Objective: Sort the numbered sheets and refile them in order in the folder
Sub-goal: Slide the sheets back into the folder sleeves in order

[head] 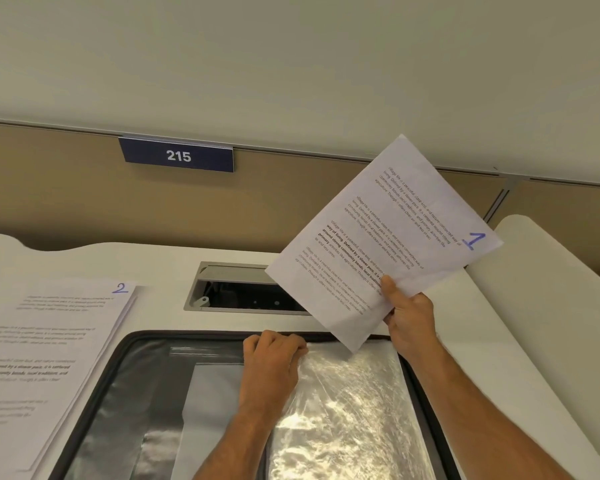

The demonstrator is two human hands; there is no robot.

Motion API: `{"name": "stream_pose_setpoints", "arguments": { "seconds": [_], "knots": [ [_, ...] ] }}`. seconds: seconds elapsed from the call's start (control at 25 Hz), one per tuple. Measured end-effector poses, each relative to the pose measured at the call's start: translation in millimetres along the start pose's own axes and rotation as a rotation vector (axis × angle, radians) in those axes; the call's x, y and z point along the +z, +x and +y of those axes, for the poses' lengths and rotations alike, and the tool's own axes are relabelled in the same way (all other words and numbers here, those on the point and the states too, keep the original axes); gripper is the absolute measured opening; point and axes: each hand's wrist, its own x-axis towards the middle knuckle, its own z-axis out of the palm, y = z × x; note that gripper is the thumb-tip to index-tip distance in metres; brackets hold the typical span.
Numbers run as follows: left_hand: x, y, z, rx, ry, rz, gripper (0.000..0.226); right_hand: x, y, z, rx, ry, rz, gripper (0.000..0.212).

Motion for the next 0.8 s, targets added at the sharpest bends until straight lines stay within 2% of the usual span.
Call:
{"name": "stream_pose_setpoints", "arguments": {
  "seconds": [0.08,0.2,0.32,0.56,0.68,0.8],
  "knots": [
    [0,0,1,0.04,0.011,0.038,0.005,2,0,0,-0.009,0.013,0.004,0.044],
    [-1,-3,4,0.093,0.04,0.042,0.007,6,2,3,-0.031,0.014,0.027,0.054],
    [-2,-5,6,0.077,0.044,0.005,0.009,11,3,9,-0.041,-0.005,0.045,0.068],
    [-4,-6,9,0.029,0.097,-0.044,0.014,24,1,21,-0.064,-0.006,0.057,0.078],
    [-3,-7,8,0.025,0.123,-0.078,0.015,26,6,20,-0.109,0.013,0.097,0.094],
    [-2,-7,7,0.029,0.139,-0.089,0.015,26,8,21,-0.124,-0.016,0.054,0.09]
  ]
}}
